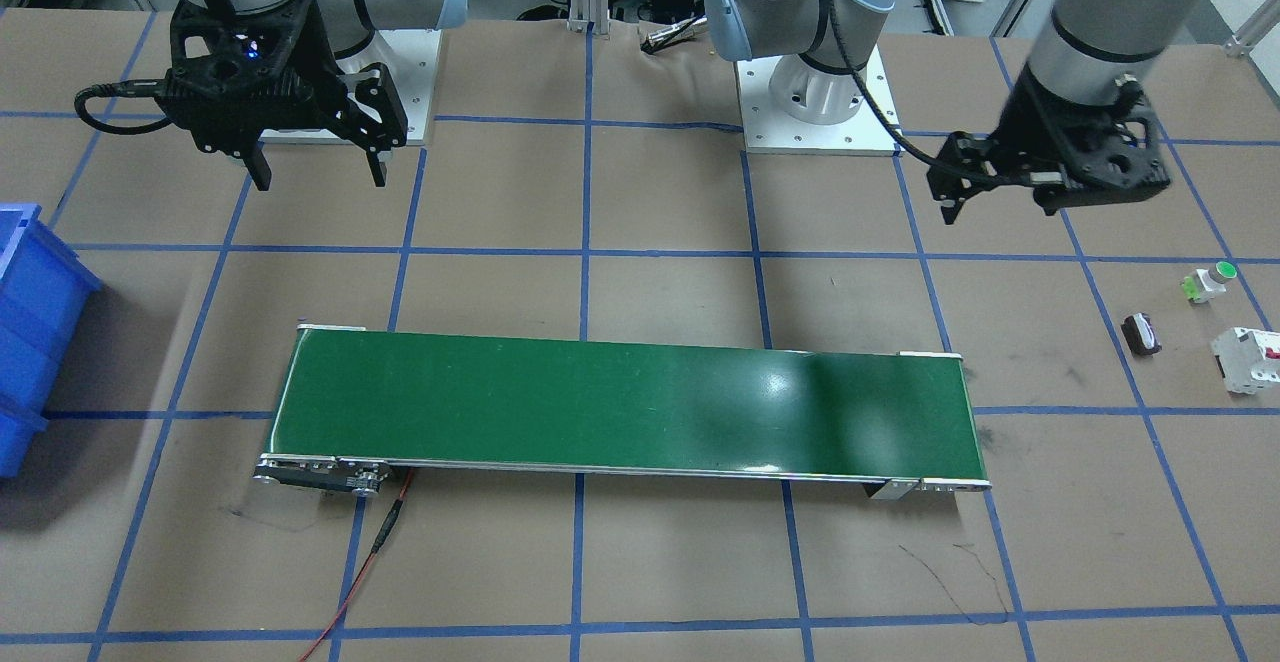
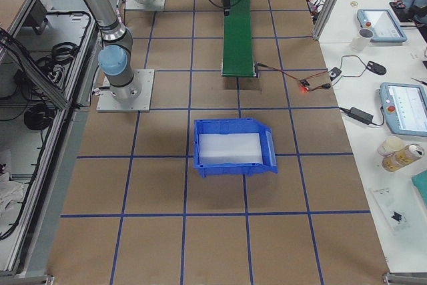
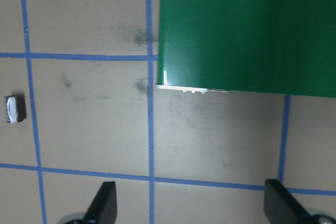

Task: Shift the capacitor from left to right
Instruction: 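Lower the left gripper onto the black capacitor and grasp it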

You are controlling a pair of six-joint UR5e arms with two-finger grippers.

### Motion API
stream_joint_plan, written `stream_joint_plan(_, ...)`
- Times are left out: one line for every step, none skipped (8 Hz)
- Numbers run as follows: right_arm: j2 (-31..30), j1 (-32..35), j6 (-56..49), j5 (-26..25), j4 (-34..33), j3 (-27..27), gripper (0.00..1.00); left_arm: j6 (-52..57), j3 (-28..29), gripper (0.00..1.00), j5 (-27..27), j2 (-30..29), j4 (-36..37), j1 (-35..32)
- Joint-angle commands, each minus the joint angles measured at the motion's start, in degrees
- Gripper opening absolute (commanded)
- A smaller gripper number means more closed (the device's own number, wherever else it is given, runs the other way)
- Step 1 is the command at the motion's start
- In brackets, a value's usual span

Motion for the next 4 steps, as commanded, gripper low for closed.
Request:
stream_joint_plan(0.0, 0.0, 0.0, 0.05, 0.0, 0.0, 1.0, 14.68, -0.51, 1.0, -0.13, -5.11, 5.86, 14.39)
stream_joint_plan(0.0, 0.0, 0.0, -0.04, 0.0, 0.0, 1.0, 17.97, -0.52, 1.0, -0.05, -7.22, 8.67, 19.66)
stream_joint_plan(0.0, 0.0, 0.0, 0.05, 0.0, 0.0, 1.0, 22.96, -0.52, 1.0, -0.05, -10.29, 12.18, 23.54)
stream_joint_plan(0.0, 0.0, 0.0, -0.04, 0.0, 0.0, 1.0, 28.84, -0.52, 1.0, -0.13, -13.54, 14.22, 26.11)
